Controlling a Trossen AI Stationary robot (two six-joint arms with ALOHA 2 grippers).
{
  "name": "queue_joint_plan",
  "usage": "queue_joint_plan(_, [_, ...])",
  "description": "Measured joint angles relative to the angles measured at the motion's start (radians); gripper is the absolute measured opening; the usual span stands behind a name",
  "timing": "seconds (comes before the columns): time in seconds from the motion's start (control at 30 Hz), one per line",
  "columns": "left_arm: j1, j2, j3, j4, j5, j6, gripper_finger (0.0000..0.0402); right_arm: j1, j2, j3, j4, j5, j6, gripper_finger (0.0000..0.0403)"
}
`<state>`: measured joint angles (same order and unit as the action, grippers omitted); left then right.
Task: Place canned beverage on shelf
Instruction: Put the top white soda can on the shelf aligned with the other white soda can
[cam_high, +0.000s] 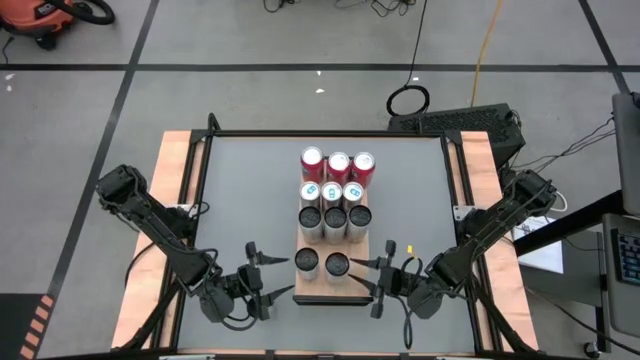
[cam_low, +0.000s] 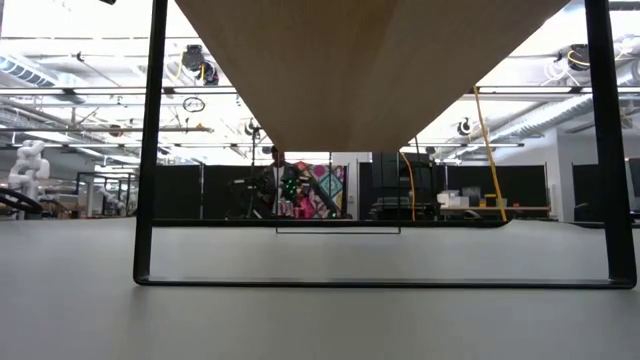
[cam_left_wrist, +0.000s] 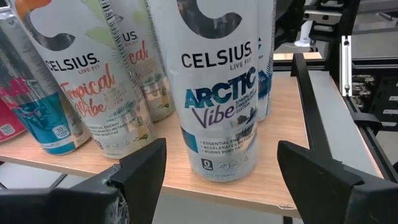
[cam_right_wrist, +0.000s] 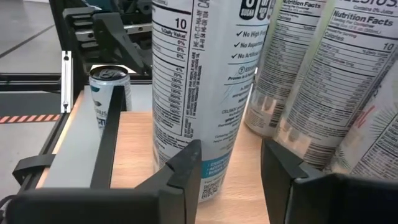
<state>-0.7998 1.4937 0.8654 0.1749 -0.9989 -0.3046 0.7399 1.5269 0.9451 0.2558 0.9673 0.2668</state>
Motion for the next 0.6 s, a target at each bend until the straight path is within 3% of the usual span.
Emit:
queue_joint_plan(0.43, [-0.001,0.0,0.0,0.0,0.045,-0.001,0.0296,0.055,0.0,0.0,0.0,-0.024,-0.002,0.0099])
queue_joint_plan(0.6, [-0.006,0.0,0.0,0.0,0.045,0.0,0.0296,0.056,0.0,0.0,0.0,-0.03,-0.001,0.008])
